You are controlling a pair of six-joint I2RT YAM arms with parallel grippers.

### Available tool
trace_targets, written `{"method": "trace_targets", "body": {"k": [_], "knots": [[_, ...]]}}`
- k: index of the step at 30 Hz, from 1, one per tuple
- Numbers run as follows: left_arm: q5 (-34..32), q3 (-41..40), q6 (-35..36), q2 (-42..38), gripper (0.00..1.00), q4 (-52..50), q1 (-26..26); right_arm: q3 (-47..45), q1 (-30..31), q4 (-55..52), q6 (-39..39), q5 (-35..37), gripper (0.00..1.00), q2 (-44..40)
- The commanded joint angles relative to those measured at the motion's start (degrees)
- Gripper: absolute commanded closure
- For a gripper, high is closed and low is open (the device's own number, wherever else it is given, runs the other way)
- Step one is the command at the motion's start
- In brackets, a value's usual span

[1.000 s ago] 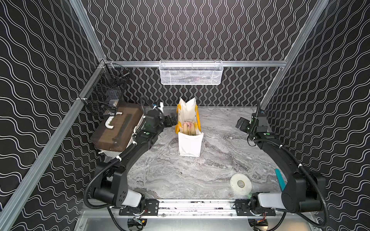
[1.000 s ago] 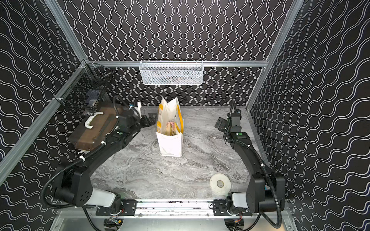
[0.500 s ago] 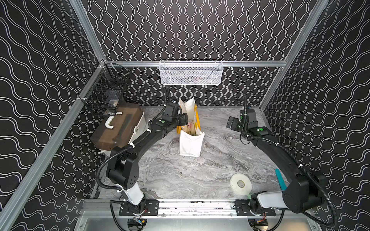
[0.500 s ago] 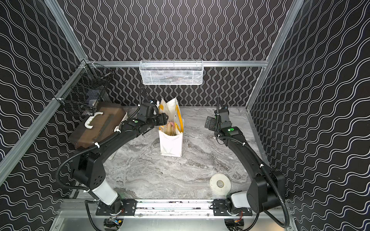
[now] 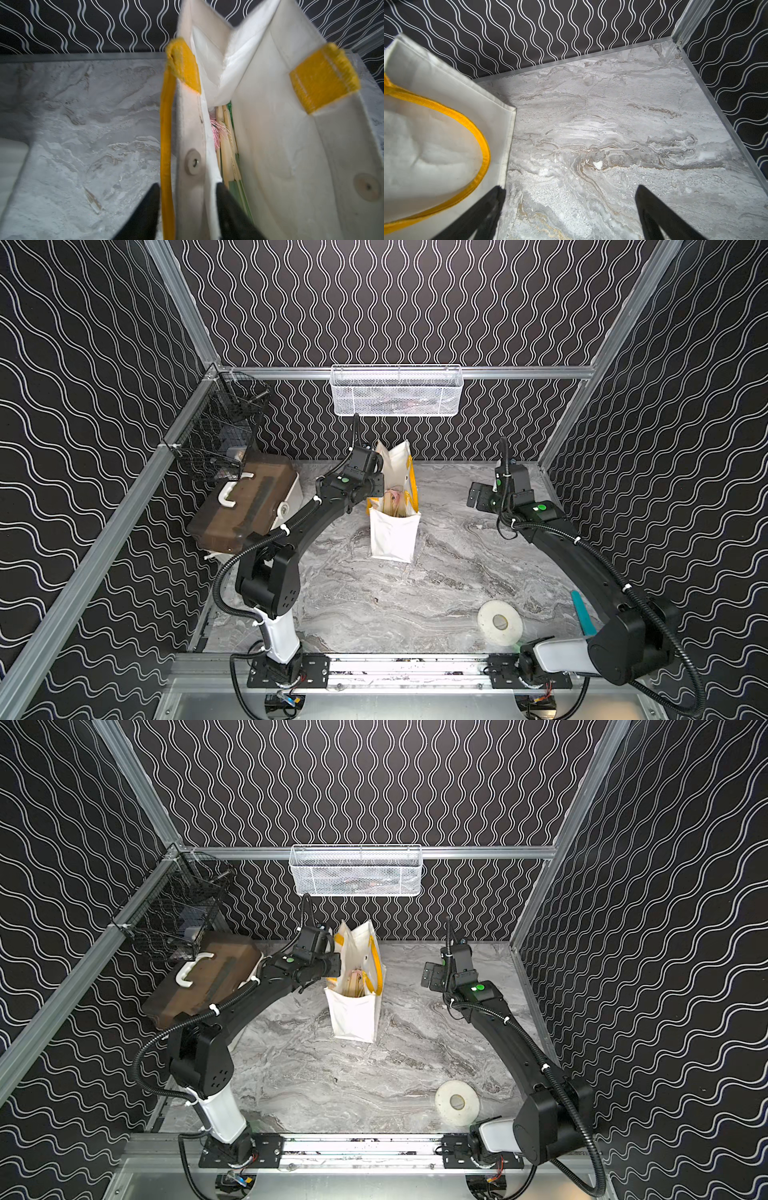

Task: Take out the folding fans from the tote bags
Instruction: Adjust the canvas bag at the center of the board.

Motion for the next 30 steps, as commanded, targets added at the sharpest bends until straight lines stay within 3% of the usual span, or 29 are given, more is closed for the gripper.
{"method": "trace_targets", "body": {"k": [1, 12, 16, 22, 30], "knots": [[-3.40, 3.50, 3.20, 1.31, 0.32, -3.79, 0.38, 0.11, 0.01, 0.71, 0.08, -0.83, 0.00, -0.49], [0.96, 16.35, 6.57, 10.33, 0.36, -11.97, 1.68, 0.07, 0.09, 1.59, -0.27, -1.75, 0.00, -0.32], [3.01, 18.49, 6.66, 13.40, 0.50, -12.19, 1.87, 0.38, 0.23, 1.59, -0.14, -2.72, 0.00, -0.49], [3.41, 18.74, 7.12, 13.75, 0.97, -10.10, 1.92, 0.12, 0.15, 2.37, 0.08, -4.12, 0.00, -1.36], [9.85, 21.37, 10.94, 7.79, 1.00, -9.07, 1.76, 1.70, 0.18, 2.57, 0.98, -10.62, 0.01, -2.26]]}}
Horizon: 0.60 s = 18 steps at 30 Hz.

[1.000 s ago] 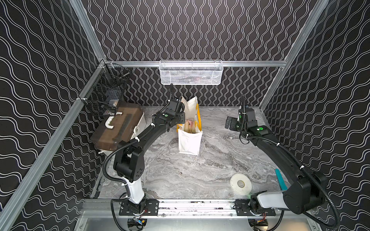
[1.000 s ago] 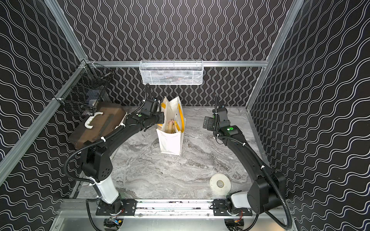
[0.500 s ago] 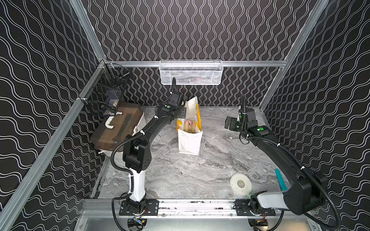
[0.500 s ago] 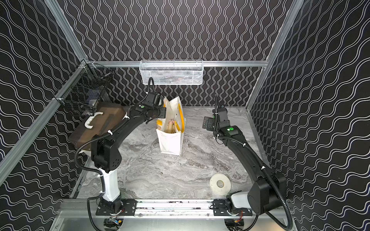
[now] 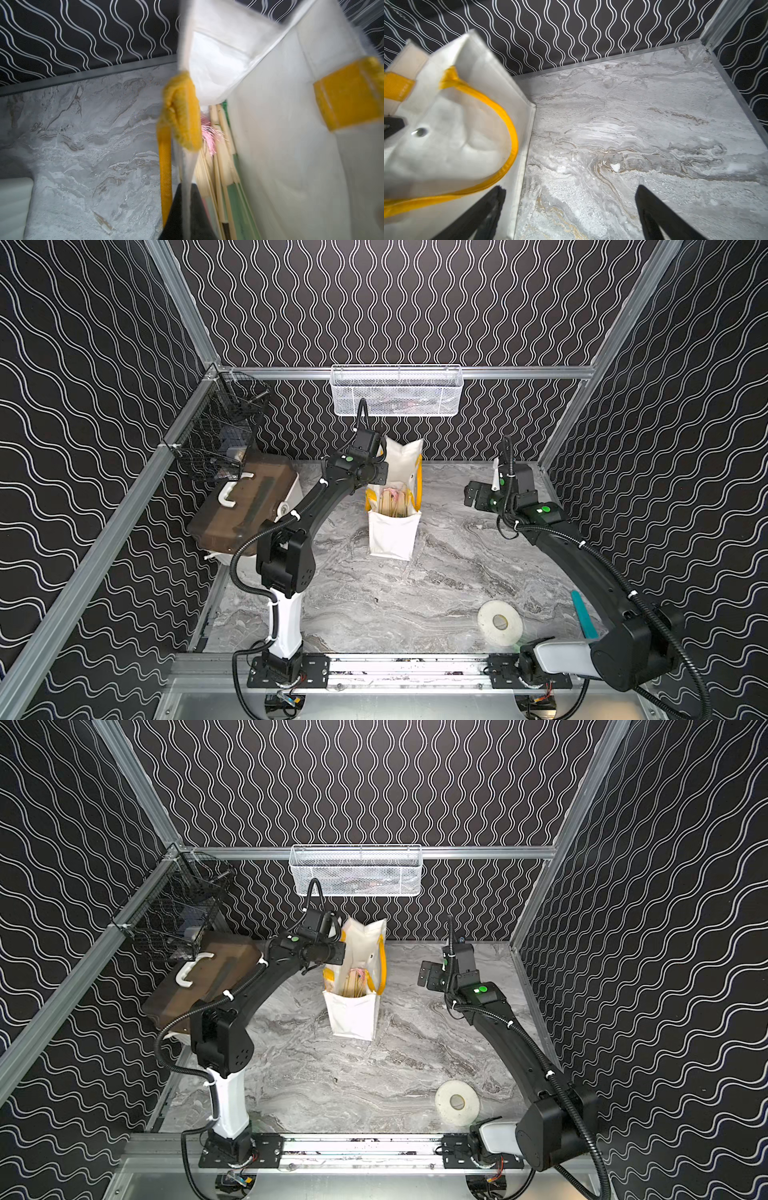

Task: Take out the folding fans from the tote bags
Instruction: Adjust the canvas bag at the center of the board.

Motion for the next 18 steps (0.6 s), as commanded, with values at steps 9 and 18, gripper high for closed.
{"method": "trace_targets", "body": {"k": [9, 18], "knots": [[8.42, -4.49, 7.79, -8.64, 1.00, 5.58, -4.35, 4.97, 1.45, 3.29, 3.64, -18.34, 0.14, -1.39], [3.48, -17.03, 6.27, -14.48, 1.00, 12.36, -11.28, -1.21, 6.44, 10.02, 7.60, -24.02, 0.40, 0.61]]}}
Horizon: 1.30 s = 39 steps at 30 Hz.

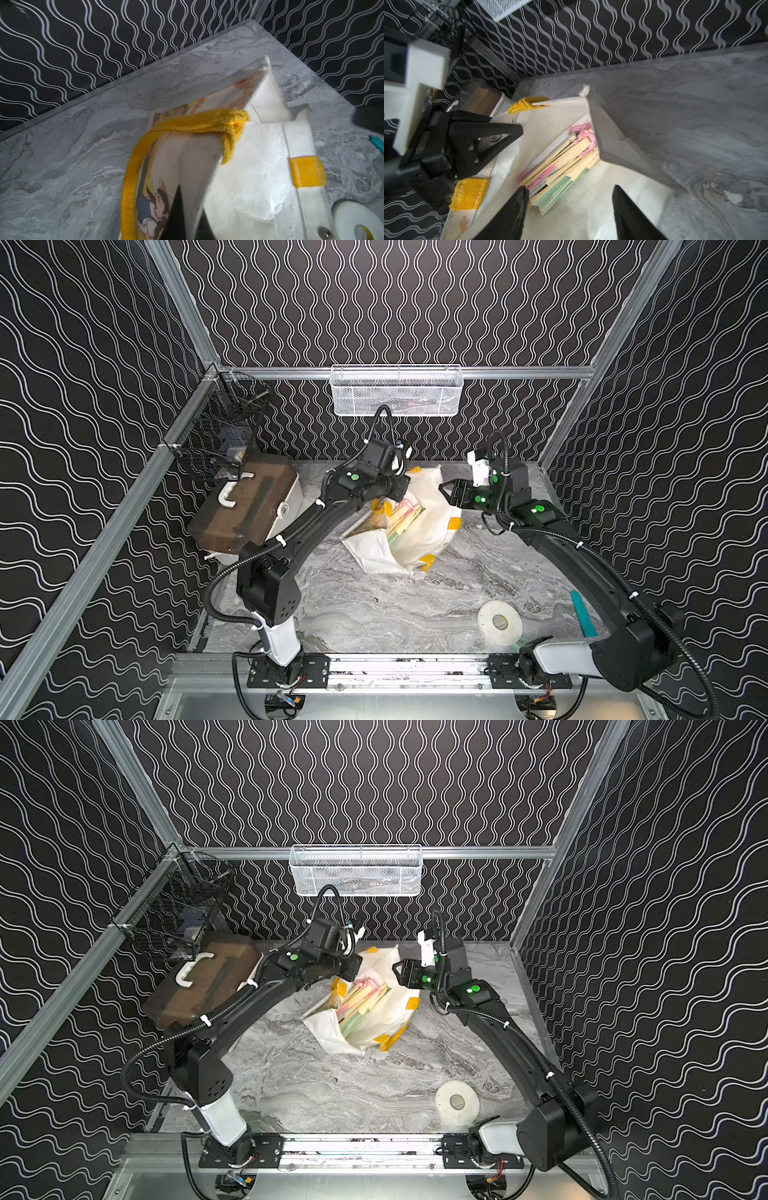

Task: Take out the folding fans from the tote bags
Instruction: Adjust the canvas bag at the center of the board, then pick up the folding fan from the canvas bag.

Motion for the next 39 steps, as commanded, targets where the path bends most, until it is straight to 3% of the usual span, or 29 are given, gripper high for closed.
{"method": "trace_targets", "body": {"k": [1, 6, 14, 19, 26, 32, 39], "knots": [[-1.90, -4.11, -0.82, -2.57, 1.00, 6.31, -2.00, -3.27, 1.26, 5.40, 3.44, -3.14, 0.41, -0.18], [-4.96, -11.61, -2.39, -7.30, 1.00, 12.71, -5.30, -10.18, 4.59, 8.89, 6.14, -2.92, 0.45, -1.04], [-12.75, -16.58, -2.44, -11.16, 1.00, 17.03, -9.54, -17.06, 11.85, 4.44, 3.10, 9.99, 0.46, -0.90], [-20.52, -22.88, -2.48, -14.89, 1.00, 20.90, -13.11, -22.96, 13.77, 7.19, 3.72, 14.00, 0.46, -1.07], [-23.80, -32.40, -7.55, -19.74, 1.00, 28.35, -18.91, -27.58, 14.12, 13.58, 8.99, 17.48, 0.46, -0.15], [-28.09, -38.34, -12.25, -20.06, 1.00, 34.97, -23.82, -30.34, 14.44, 22.38, 13.23, 15.79, 0.47, 1.07], [-33.91, -36.19, -14.81, -17.98, 1.00, 32.35, -24.40, -34.39, 17.22, 28.60, 13.92, 17.63, 0.47, -4.05]]}}
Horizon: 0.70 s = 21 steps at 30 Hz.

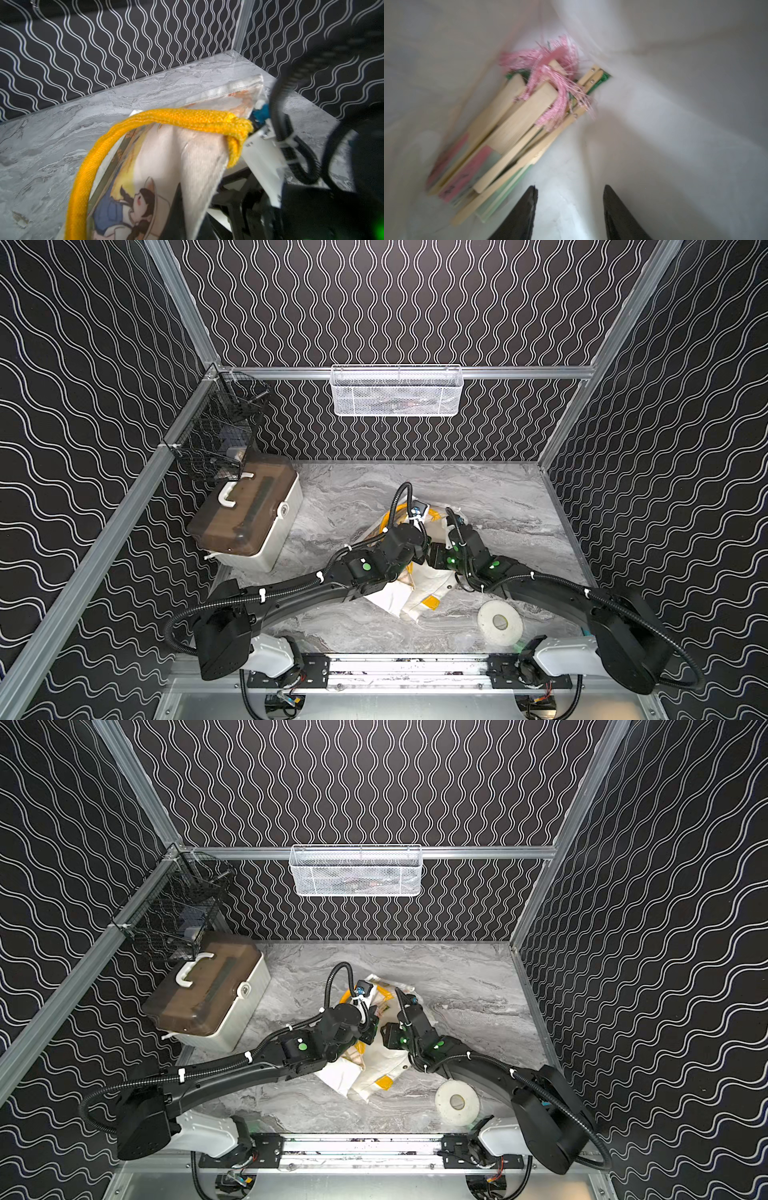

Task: Take out the folding fans from the tote bags
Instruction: Pick up the folding fan from the canvas bag.

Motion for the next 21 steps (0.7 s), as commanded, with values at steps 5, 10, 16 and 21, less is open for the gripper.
{"method": "trace_targets", "body": {"k": [5, 10, 16, 21], "knots": [[-2.69, 3.36, -3.87, 3.67, 1.00, -0.47, 0.13, -5.82, 2.50, 9.43, 3.45, 2.49, 0.47, -7.18], [-1.69, 4.70, -3.45, 5.59, 1.00, 0.87, 0.08, -6.74, 2.91, 10.32, 3.89, -0.54, 0.47, -7.76], [-1.68, 4.55, -2.90, 5.28, 1.00, 1.82, 0.07, -1.71, 2.98, 9.95, 6.23, -5.88, 0.50, 1.72], [-2.05, 4.58, -2.64, 4.44, 1.00, 0.96, 0.07, 0.58, 2.92, 12.79, 8.45, -7.86, 0.52, 7.21]]}}
